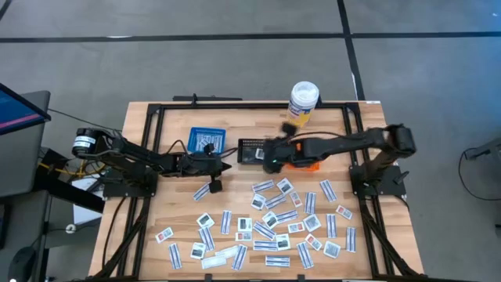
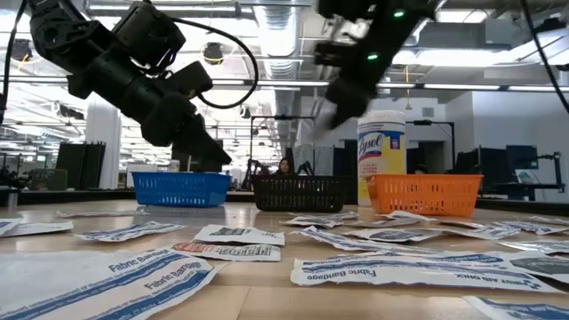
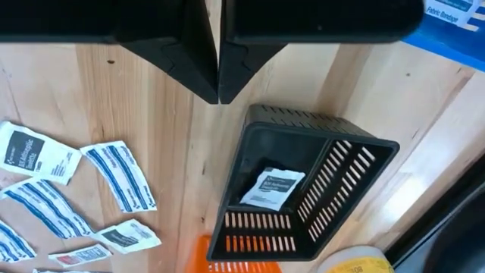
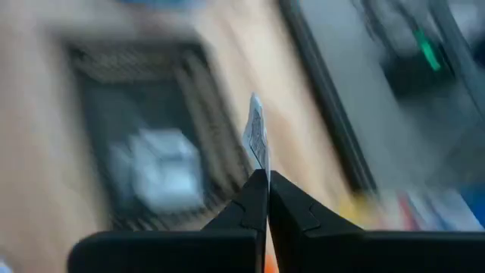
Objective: Pick & Place First Aid Supplies
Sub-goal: Put the ointment pack into the orange bin, then put the bandage into the blue container
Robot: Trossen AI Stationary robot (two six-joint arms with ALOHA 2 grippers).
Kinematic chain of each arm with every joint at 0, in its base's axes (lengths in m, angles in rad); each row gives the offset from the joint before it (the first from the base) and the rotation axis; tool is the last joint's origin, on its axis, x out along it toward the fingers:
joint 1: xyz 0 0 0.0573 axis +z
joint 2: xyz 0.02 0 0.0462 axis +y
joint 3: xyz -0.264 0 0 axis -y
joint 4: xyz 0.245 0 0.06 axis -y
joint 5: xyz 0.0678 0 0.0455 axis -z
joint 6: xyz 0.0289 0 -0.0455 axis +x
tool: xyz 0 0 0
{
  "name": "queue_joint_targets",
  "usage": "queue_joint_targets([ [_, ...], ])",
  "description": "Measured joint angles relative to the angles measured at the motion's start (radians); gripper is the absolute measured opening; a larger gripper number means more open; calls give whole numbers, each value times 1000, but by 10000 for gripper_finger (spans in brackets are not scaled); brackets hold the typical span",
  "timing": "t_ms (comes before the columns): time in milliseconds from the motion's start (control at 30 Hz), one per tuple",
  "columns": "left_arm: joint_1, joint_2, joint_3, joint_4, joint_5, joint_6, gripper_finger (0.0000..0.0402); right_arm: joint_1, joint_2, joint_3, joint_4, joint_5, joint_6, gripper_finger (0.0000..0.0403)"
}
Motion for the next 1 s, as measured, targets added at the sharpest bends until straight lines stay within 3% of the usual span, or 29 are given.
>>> queue_joint_targets([
  [133,-1,0,0,0,29,-4,10,-23,-80,-30,-317,-46,322,0],
  [233,-6,0,0,0,80,-4,10,-32,-101,-97,-402,-62,459,0],
  [500,-5,0,1,15,135,-3,8,-10,-67,-179,-382,-105,481,10],
  [800,-4,-1,2,33,135,8,8,74,-42,-175,-317,-109,477,77],
  [1000,-5,-1,2,40,136,22,11,119,-43,-83,-313,-11,469,100],
])
